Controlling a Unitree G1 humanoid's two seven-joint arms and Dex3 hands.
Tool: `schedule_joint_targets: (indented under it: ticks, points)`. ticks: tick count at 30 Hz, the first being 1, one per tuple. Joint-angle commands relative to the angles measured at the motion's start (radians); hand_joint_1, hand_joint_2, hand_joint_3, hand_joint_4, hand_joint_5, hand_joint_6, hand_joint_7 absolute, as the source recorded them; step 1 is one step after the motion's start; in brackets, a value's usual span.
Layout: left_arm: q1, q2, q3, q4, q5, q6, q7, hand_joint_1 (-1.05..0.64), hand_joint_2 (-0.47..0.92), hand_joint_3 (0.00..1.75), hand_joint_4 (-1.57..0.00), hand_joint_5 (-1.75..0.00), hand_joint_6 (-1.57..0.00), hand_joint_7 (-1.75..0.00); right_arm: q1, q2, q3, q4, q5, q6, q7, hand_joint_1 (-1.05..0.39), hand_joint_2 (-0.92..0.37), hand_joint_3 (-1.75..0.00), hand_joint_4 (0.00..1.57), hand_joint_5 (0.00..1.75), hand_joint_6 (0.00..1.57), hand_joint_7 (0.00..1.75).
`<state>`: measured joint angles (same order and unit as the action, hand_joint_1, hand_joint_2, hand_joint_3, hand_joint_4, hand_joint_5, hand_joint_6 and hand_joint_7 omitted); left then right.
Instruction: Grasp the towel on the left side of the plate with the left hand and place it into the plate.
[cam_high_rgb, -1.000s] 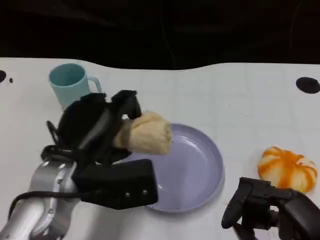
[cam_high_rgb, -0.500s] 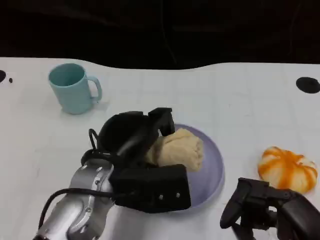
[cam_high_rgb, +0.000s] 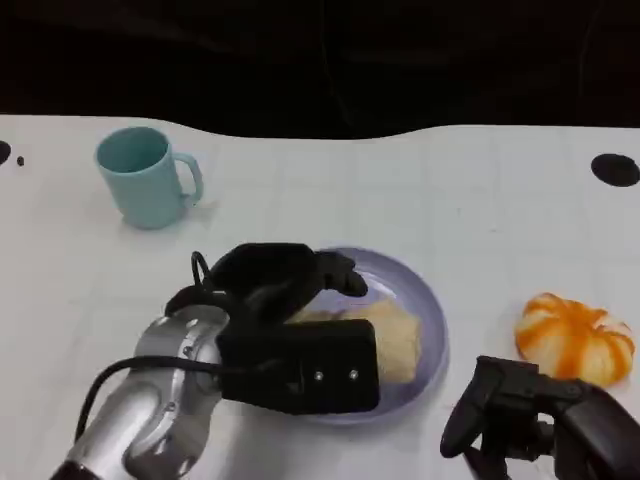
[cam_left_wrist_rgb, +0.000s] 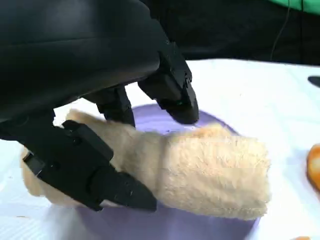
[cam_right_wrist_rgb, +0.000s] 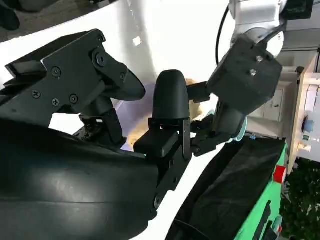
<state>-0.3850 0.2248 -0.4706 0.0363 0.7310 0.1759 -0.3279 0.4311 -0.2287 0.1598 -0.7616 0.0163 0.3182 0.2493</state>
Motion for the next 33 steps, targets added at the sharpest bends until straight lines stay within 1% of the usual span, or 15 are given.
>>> schedule_joint_targets:
  ticks: [1, 4, 9, 13, 16, 19, 22, 23, 25, 26, 28, 29, 30, 31, 33]
  points:
    - [-0.013, 0.045, 0.002, -0.067, -0.006, 0.026, -0.098, -0.58, 0.92, 0.16, -0.34, -0.28, -0.31, 0.0, 0.006, -0.007, -0.004, -0.009, 0.006, -0.004, 0.0, -0.1, -0.52, -1.13, 0.78, 1.73, 0.7, 1.37]
    - [-0.009, 0.063, 0.016, -0.123, -0.024, 0.051, -0.166, -0.65, 0.92, 0.17, -0.26, -0.24, -0.24, 0.0, 0.006, -0.008, -0.004, -0.005, 0.005, -0.011, 0.001, -0.09, -0.52, -1.13, 0.78, 1.73, 0.7, 1.37]
    - [0.017, 0.107, 0.054, -0.228, -0.064, 0.048, -0.21, -0.69, 0.92, 0.15, -0.24, -0.23, -0.22, 0.0, 0.002, -0.005, -0.001, 0.0, 0.001, -0.016, -0.001, -0.08, -0.53, -1.13, 0.77, 1.72, 0.7, 1.36]
    - [0.091, 0.134, 0.135, -0.319, -0.149, 0.033, -0.199, -0.66, 0.92, 0.12, -0.32, -0.29, -0.28, -0.03, -0.002, -0.003, 0.004, -0.004, -0.006, -0.008, -0.007, -0.1, -0.53, -1.13, 0.77, 1.73, 0.71, 1.36]
    - [0.158, 0.128, 0.223, -0.379, -0.273, 0.041, -0.209, -0.61, 0.92, 0.13, -0.36, -0.33, -0.32, -0.05, -0.005, -0.003, 0.004, -0.001, -0.005, -0.009, -0.007, -0.1, -0.53, -1.12, 0.77, 1.72, 0.71, 1.36]
    - [0.227, 0.115, 0.31, -0.434, -0.414, 0.057, -0.216, -0.51, 0.92, 0.16, -0.43, -0.41, -0.41, -0.08, -0.007, -0.003, 0.004, 0.001, -0.004, -0.01, -0.006, -0.11, -0.53, -1.11, 0.77, 1.72, 0.7, 1.37]
    - [0.298, 0.083, 0.39, -0.492, -0.547, 0.085, -0.197, -0.42, 0.92, 0.21, -0.4, -0.75, -0.58, -0.1, -0.009, -0.003, 0.003, 0.004, -0.002, -0.016, -0.005, -0.11, -0.53, -1.11, 0.77, 1.72, 0.7, 1.37]
    - [0.316, 0.069, 0.414, -0.508, -0.59, 0.097, -0.189, -0.38, 0.92, 0.21, -0.49, -0.9, -0.67, -0.13, -0.009, -0.003, 0.003, 0.006, 0.0, -0.018, -0.004, -0.1, -0.53, -1.11, 0.78, 1.72, 0.7, 1.37]
    - [0.354, 0.036, 0.463, -0.546, -0.677, 0.136, -0.173, -0.34, 0.92, 0.21, -0.53, -0.98, -0.74, -0.15, -0.009, -0.002, 0.003, 0.008, 0.003, -0.02, -0.004, -0.1, -0.53, -1.11, 0.79, 1.72, 0.7, 1.37]
    - [0.376, 0.016, 0.489, -0.57, -0.723, 0.166, -0.162, -0.3, 0.92, 0.24, -0.58, -1.0, -0.83, -0.19, -0.009, -0.002, 0.003, 0.008, 0.004, -0.02, -0.003, -0.1, -0.53, -1.11, 0.79, 1.73, 0.7, 1.37]
    - [0.416, -0.013, 0.528, -0.616, -0.794, 0.226, -0.137, -0.24, 0.92, 0.28, -0.65, -1.02, -0.9, -0.23, -0.008, -0.001, 0.003, 0.005, 0.007, -0.013, -0.003, -0.09, -0.53, -1.11, 0.78, 1.73, 0.7, 1.37]
    - [0.427, -0.018, 0.537, -0.632, -0.815, 0.248, -0.126, -0.2, 0.86, 0.41, -0.68, -1.05, -0.92, -0.27, -0.007, -0.001, 0.003, 0.003, 0.008, -0.009, -0.003, -0.09, -0.54, -1.11, 0.78, 1.73, 0.7, 1.36]
    - [0.452, -0.036, 0.555, -0.659, -0.85, 0.286, -0.107, -0.16, 0.67, 0.8, -0.71, -1.14, -0.93, -0.39, -0.007, -0.002, 0.003, 0.003, 0.007, -0.008, -0.004, -0.09, -0.54, -1.11, 0.78, 1.73, 0.7, 1.36]
    - [0.475, -0.058, 0.575, -0.687, -0.887, 0.331, -0.084, -0.12, 0.56, 1.03, -0.73, -1.2, -0.92, -0.51, -0.007, -0.002, 0.003, 0.003, 0.006, -0.006, -0.004, -0.09, -0.54, -1.11, 0.77, 1.73, 0.7, 1.36]
    - [0.51, -0.096, 0.612, -0.74, -0.958, 0.431, -0.032, -0.09, 0.46, 1.28, -0.78, -1.32, -0.91, -0.73, -0.009, -0.002, 0.003, 0.004, 0.005, -0.003, -0.005, -0.1, -0.54, -1.11, 0.77, 1.72, 0.7, 1.36]
